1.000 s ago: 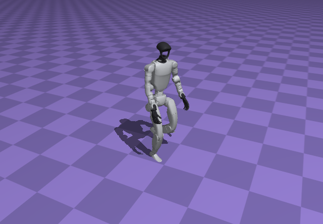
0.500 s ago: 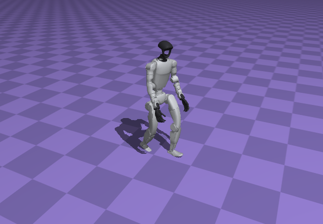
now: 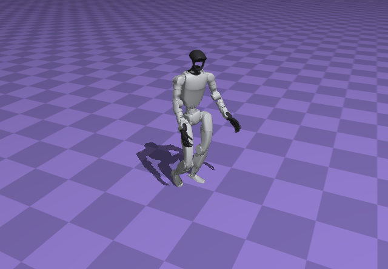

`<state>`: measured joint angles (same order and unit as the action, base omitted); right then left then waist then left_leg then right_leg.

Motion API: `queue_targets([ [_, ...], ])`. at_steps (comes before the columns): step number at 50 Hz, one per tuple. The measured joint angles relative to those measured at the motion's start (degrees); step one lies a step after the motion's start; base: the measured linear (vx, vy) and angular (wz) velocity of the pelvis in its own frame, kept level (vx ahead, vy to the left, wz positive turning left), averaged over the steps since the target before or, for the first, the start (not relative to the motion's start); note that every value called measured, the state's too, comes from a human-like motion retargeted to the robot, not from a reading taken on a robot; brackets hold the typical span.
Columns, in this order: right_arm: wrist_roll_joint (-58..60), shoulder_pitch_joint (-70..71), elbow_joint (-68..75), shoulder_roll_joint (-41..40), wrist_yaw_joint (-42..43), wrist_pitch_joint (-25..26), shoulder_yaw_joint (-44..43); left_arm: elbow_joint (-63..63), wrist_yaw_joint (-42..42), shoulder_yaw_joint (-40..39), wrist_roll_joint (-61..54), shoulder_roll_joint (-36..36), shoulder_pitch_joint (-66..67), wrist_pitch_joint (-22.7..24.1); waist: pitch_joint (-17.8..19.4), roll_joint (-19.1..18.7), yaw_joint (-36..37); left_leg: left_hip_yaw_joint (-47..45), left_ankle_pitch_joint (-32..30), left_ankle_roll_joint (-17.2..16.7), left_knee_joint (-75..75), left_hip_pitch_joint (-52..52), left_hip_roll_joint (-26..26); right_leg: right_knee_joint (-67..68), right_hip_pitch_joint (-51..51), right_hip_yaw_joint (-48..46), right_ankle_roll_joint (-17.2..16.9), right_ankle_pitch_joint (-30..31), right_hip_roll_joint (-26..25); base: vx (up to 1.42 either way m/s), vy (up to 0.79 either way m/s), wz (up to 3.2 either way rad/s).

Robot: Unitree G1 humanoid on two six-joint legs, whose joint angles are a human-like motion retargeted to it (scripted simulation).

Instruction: Walk

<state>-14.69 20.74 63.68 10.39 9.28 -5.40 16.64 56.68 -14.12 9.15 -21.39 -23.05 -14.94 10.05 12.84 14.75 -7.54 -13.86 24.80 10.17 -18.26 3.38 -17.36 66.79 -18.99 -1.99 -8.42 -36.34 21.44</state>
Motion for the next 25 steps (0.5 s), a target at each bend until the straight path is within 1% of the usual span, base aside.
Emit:
queue_targets([
  [2, 0.8, 1.1, 0.3, -0.2, -0.3, 0.7, 0.5, -0.5, 1.3, 0.5, -0.2, 0.1, -0.7, 0.0, 0.5, -2.9, 0.2, 1.2, 2.1, -0.1, -2.5, 0.3, 2.9, -8.3, 0.7, 0.3, 0.6, 0.4, -4.5, 0.23, -0.01, 0.19],
  [5, 2.4, 1.7, 1.2, -0.7, -1.2, 1.8, 1.2, -0.9, 3.3, 1.8, 0.6, 0.7, -0.6, -0.4, 1.1, -5.1, 1.3, 2.9, 4.6, 0.0, -6.1, 0.5, 4.9, -17.1, 3.1, 2.0, 0.7, 2.2, -8.7, 0.19, -0.03, 0.26],
  [7, 3.6, 1.3, 2.0, -1.0, -1.7, 2.5, 1.8, -1.1, 4.3, 2.5, 1.3, 1.3, 0.0, -0.6, 1.3, -5.1, 2.2, 3.6, 5.7, 0.1, -8.6, 0.5, 4.8, -18.1, 4.5, 2.6, 0.8, 2.3, -8.9, 0.15, -0.06, 0.24],
  [8, 4.4, 1.6, 2.6, -1.0, -2.2, 2.9, 1.7, -1.1, 5.0, 2.8, 1.6, 1.5, 0.0, -1.0, 1.6, -6.1, 3.0, 4.2, 6.4, 0.0, -8.8, -0.1, 5.8, -20.8, 6.6, 1.9, 1.3, 2.9, -10.2, 0.16, -0.06, 0.15],
  [10, 5.5, 1.3, 3.3, -1.3, -2.6, 3.4, 2.1, -0.9, 5.9, 3.2, 2.1, 2.6, 1.3, -1.4, 2.1, -6.1, 4.2, 4.6, 7.5, -0.1, -11.0, -0.4, 5.9, -20.9, 8.2, 1.6, 1.8, 2.0, -10.0, 0.14, -0.07, 0.12],
  [12, 6.6, 1.7, 4.2, -1.2, -3.2, 3.8, 2.0, -0.3, 7.0, 3.5, 3.0, 3.1, 2.5, -2.0, 2.5, -7.4, 5.6, 5.4, 8.2, -0.3, -10.9, -1.8, 7.3, -25.2, 11.7, 0.2, 2.2, 2.5, -11.6, 0.14, -0.07, 0.09],
  [15, 7.5, 1.4, 4.6, -1.2, -3.3, 4.0, 2.3, 0.8, 7.7, 3.6, 4.2, 3.9, 4.9, -2.6, 3.0, -7.0, 7.0, 5.6, 9.3, -0.5, -13.5, -2.0, 7.5, -24.7, 13.2, -0.5, 2.1, 1.3, -11.3, 0.1, -0.07, 0.09],
  [17, 7.9, 2.1, 5.0, -1.0, -3.7, 4.1, 2.0, 1.8, 8.5, 3.5, 5.2, 3.9, 5.8, -3.1, 3.2, -8.4, 8.0, 6.2, 9.4, -0.7, -12.2, -3.6, 9.4, -31.1, 17.2, -1.8, 2.3, 3.4, -13.5, 0.13, -0.05, 0.04],
  [21, 8.3, 2.0, 4.8, -1.0, -3.8, 4.1, 2.0, 3.3, 9.1, 3.5, 6.8, 4.3, 8.4, -3.6, 4.0, -8.1, 9.0, 6.2, 10.8, -1.0, -15.3, -4.0, 9.9, -30.1, 18.7, -2.5, 1.9, 2.1, -13.5, 0.06, -0.05, 0.04],
  [22, 8.4, 2.2, 4.8, -1.0, -4.0, 4.1, 1.9, 3.7, 9.3, 3.4, 7.2, 4.3, 8.8, -3.7, 4.0, -8.3, 9.2, 6.3, 10.9, -1.1, -15.1, -4.2, 10.3, -31.7, 19.6, -2.8, 1.9, 2.6, -14.0, 0.11, -0.03, 0.03],
  [23, 8.4, 2.7, 5.0, -1.0, -4.2, 4.2, 1.6, 4.1, 9.5, 3.2, 7.6, 4.1, 8.8, -3.8, 3.6, -8.9, 9.5, 6.5, 10.7, -1.1, -13.9, -4.6, 11.1, -36.0, 21.4, -3.2, 2.1, 4.3, -15.2, 0.1, -0.03, 0.01],
  [25, 8.4, 2.4, 4.9, -1.2, -4.3, 4.1, 1.7, 4.5, 9.7, 3.2, 8.0, 4.4, 9.7, -3.8, 4.3, -9.1, 9.7, 6.4, 11.2, -1.3, -15.3, -5.0, 11.8, -35.8, 22.4, -3.5, 2.1, 4.1, -15.6, 0.03, -0.02, 0.0],
])
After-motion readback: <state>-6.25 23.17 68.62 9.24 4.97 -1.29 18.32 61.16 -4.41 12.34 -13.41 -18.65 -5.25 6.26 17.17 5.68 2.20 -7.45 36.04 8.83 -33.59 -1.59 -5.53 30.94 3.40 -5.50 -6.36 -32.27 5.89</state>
